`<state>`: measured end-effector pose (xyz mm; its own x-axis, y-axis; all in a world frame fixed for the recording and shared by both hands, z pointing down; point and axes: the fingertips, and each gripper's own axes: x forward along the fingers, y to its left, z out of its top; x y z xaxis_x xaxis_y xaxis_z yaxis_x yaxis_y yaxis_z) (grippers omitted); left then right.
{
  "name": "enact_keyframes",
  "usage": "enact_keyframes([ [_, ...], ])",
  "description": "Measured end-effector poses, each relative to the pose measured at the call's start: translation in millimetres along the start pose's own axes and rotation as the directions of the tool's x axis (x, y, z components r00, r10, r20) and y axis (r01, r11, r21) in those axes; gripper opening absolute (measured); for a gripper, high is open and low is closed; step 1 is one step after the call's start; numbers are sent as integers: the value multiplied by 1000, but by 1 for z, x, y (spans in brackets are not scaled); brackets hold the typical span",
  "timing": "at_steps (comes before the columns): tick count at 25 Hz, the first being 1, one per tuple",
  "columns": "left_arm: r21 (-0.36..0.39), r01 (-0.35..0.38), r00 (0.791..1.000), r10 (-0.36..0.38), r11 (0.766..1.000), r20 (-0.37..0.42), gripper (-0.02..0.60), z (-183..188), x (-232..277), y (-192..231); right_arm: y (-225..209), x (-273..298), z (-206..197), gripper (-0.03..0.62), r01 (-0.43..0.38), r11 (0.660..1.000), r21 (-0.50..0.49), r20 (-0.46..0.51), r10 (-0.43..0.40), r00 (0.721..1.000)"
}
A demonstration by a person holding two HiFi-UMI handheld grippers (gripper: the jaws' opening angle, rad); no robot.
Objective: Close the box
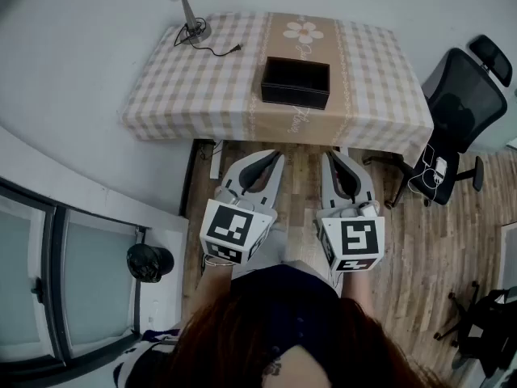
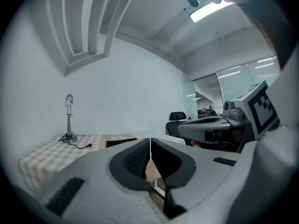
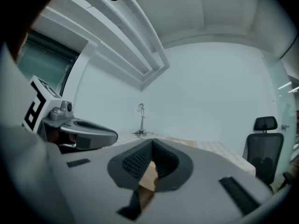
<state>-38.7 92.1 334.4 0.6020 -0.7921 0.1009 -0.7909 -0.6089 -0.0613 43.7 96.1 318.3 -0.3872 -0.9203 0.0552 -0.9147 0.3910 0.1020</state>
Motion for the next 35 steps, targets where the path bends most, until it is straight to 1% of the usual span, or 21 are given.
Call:
enact_keyframes([
  [5,2,7,1000,-7,1000,6,29,3,9,5,-11,7,-3,17,16,995,99,-1,-16,1000],
  [11,2,8,1000,-8,1000,0,29,1,22,19,-15,24,-5,17,12,989,146,-2,-12,1000],
  [20,-10,16,1000,-16,1000,-2,29,0,47,42,-22,57,-6,17,14,992,125,-23,-11,1000],
  [28,-9,38,999,-38,999,10,29,4,73,62,-33,84,-10,17,27,992,119,-42,-22,999],
  [35,-7,59,998,-59,998,18,29,7,91,77,-38,106,-4,17,27,992,126,-23,-25,999],
])
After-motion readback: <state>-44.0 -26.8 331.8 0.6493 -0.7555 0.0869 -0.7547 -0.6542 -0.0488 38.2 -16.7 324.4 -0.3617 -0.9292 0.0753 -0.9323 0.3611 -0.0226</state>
